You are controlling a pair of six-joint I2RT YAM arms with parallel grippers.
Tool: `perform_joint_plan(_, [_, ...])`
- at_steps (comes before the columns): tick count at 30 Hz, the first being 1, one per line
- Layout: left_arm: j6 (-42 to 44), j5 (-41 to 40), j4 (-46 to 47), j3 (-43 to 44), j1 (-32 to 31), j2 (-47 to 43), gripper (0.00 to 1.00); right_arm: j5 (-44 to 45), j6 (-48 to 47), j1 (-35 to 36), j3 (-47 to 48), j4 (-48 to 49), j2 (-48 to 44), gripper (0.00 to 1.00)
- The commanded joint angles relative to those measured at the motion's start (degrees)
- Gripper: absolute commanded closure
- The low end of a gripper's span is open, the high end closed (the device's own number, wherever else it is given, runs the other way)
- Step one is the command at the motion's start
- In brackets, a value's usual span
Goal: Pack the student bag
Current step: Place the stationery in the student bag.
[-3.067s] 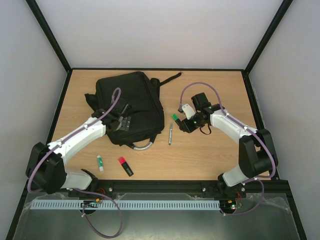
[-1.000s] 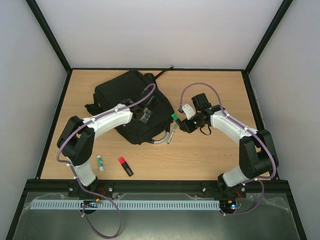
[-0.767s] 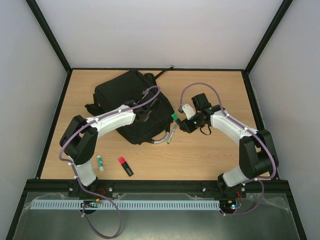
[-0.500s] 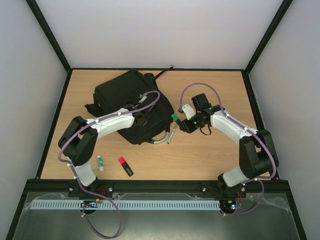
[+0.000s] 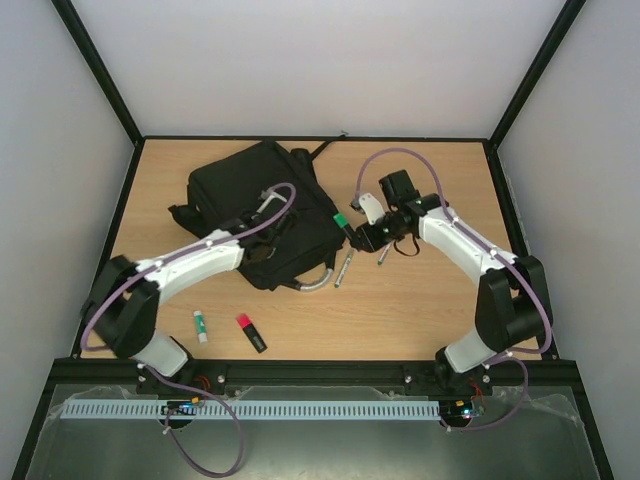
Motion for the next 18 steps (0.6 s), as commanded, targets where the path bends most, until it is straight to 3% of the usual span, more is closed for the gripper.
perform_joint_plan(1, [-0.1,9.0,9.4,-3.6,2.4,-9.0,0.77,-4.2,1.0,3.1,9.3,-9.4,4.4,0.97])
perform_joint_plan(6, [-0.8,17.1,12.8,-5.2,4.5,-12.1,0.87,-5.6,2.4,8.5,19.2,-15.9,11.4,0.97])
perform_joint_plan(11, [-2.9,21.6,14.1,-6.7,5.0,-12.5,0.9,-10.6,4.7,11.6,26.9,-18.9,18.7,0.98])
perform_joint_plan(14, [-3.7,22.6,14.1,-6.9,5.1,-12.4,0.9,-11.0,5.2,13.4,30.3,-20.4,23.7,0.98])
perform_joint_plan(18, [-4.4,18.1,12.1,-7.3,5.1,-13.2,0.82,-10.6,7.1,14.5,33.2,-21.6,28.4,0.98])
